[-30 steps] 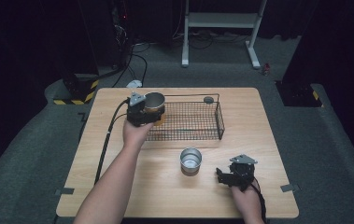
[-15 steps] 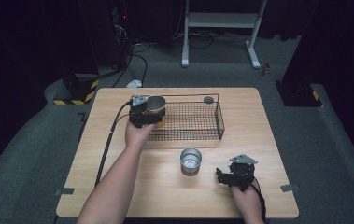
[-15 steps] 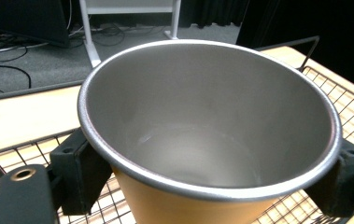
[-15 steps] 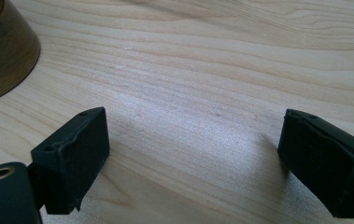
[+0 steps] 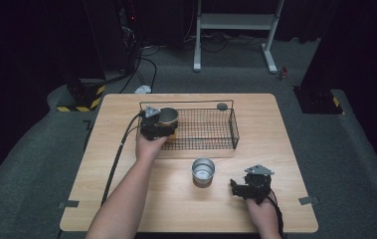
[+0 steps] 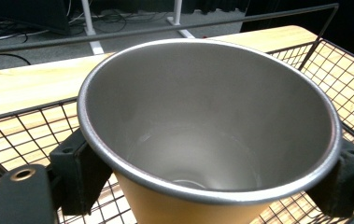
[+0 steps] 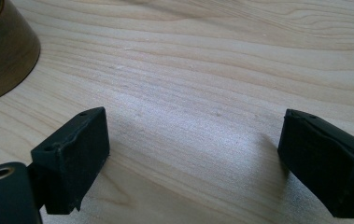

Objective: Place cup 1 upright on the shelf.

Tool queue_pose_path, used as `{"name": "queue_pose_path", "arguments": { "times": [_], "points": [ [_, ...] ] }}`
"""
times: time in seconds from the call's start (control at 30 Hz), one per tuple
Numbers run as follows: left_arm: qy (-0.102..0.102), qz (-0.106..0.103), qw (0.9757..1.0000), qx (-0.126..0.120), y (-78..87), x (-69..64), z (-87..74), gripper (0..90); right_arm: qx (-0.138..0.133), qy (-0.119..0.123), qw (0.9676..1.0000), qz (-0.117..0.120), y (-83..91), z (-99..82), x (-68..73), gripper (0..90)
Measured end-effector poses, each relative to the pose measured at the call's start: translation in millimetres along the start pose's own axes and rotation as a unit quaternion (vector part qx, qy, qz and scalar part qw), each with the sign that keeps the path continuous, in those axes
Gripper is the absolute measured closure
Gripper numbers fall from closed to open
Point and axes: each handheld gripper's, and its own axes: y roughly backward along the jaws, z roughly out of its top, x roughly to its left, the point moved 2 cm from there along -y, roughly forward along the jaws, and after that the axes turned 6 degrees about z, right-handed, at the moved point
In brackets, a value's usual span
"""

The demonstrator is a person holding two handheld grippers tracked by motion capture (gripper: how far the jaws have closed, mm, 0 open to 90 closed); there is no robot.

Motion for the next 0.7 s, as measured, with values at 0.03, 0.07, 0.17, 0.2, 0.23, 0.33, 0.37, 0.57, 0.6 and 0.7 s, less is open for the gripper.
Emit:
{"name": "queue_pose_path", "arguments": {
  "times": [0.03,0.07,0.17,0.2,0.23,0.33,0.37,0.57,0.6,0.7],
  "points": [
    [-0.003,0.003,1.0,0.002,-0.4,0.1,-0.8,14.7,0.0,0.0,1.0,0.0,0.0,0.0,0.1,8.8],
    [-0.004,0.004,1.0,0.004,-0.9,0.0,-1.7,14.7,0.0,-0.001,1.0,0.0,0.0,0.0,0.1,8.8],
    [-0.008,0.008,0.9999,0.009,-2.6,-0.8,-4.6,14.7,0.0,-0.001,1.0,0.0,0.0,0.0,0.1,8.8],
    [-0.01,0.01,0.9998,0.012,-3.0,-1.0,-5.4,14.7,0.0,0.0,1.0,0.0,0.0,0.0,0.0,8.8],
    [-0.014,0.012,0.9997,0.013,-3.5,-1.0,-6.0,14.7,0.0,0.0,1.0,0.0,0.0,0.0,0.0,8.8],
    [-0.017,0.013,0.9996,0.017,-4.7,-1.3,-7.8,14.7,0.0,0.0,1.0,0.0,0.0,0.0,0.0,8.8],
    [-0.015,0.013,0.9996,0.018,-5.3,-1.9,-8.3,14.7,0.0,0.0,1.0,0.0,0.0,0.0,0.1,8.8],
    [-0.025,0.016,0.9992,0.027,-7.0,-0.9,-10.6,14.7,0.0,-0.001,1.0,0.0,0.0,0.0,0.1,8.8],
    [-0.025,0.016,0.9992,0.028,-7.0,-0.7,-10.8,14.7,0.0,-0.001,1.0,0.0,0.0,0.0,0.1,8.8],
    [-0.024,0.016,0.9992,0.027,-6.8,-0.2,-10.9,14.7,0.0,0.0,1.0,0.0,0.0,0.0,0.0,8.8]
  ]
}}
